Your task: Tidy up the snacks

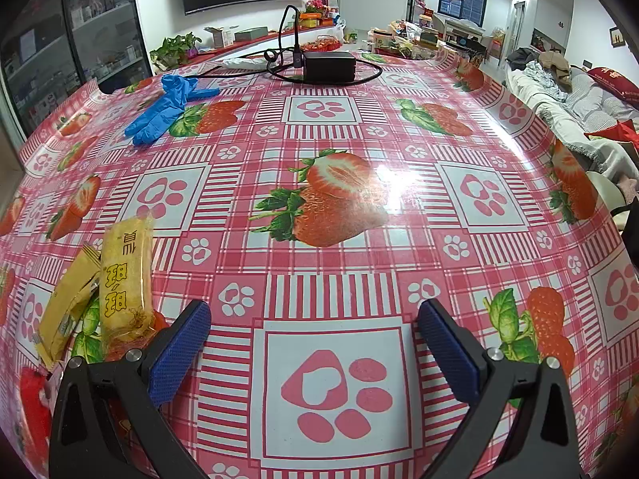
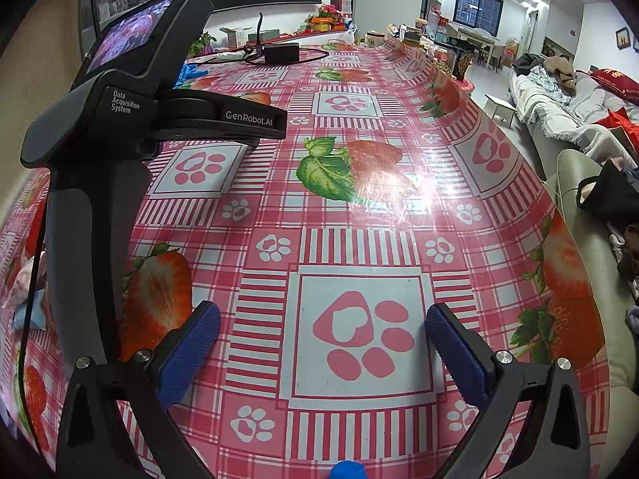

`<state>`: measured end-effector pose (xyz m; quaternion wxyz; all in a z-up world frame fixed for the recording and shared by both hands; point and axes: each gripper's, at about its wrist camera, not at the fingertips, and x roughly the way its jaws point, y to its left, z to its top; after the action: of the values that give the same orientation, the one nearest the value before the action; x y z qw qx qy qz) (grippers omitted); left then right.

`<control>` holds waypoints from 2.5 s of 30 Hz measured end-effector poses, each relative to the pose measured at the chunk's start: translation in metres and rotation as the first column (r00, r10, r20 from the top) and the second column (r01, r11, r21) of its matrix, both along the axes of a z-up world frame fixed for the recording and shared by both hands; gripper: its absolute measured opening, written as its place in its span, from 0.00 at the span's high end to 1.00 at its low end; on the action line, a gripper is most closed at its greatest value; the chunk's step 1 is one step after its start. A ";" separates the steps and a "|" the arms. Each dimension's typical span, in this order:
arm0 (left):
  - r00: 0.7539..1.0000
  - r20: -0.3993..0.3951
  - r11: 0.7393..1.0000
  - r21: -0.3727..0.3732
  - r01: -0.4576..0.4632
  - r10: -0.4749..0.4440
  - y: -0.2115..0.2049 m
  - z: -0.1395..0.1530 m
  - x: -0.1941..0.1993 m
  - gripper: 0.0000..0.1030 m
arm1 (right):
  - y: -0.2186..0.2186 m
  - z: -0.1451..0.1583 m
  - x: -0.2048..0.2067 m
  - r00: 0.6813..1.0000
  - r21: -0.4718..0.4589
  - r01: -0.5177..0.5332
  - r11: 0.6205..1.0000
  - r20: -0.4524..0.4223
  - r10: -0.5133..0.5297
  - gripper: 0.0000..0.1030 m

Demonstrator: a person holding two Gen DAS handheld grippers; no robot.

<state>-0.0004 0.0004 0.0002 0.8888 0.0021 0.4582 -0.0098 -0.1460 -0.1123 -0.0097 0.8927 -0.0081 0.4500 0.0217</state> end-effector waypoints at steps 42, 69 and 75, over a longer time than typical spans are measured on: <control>1.000 0.000 1.000 0.000 0.000 0.000 0.000 0.000 0.000 0.00 | 0.000 0.000 0.000 1.000 -0.001 0.001 1.000 0.001 -0.001 0.00; 0.990 0.111 0.988 0.139 0.068 -0.084 0.088 0.058 -0.090 0.00 | 0.000 0.000 0.001 1.000 0.000 0.000 1.000 0.001 0.000 0.00; 1.000 -0.003 0.983 0.185 0.010 -0.010 0.165 0.030 -0.104 0.00 | 0.000 0.000 0.001 1.000 -0.001 0.000 1.000 0.001 0.000 0.00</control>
<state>-0.1041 0.1653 0.0301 0.8842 0.0869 0.4580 0.0283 -0.1454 -0.1121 -0.0094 0.8930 -0.0083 0.4495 0.0214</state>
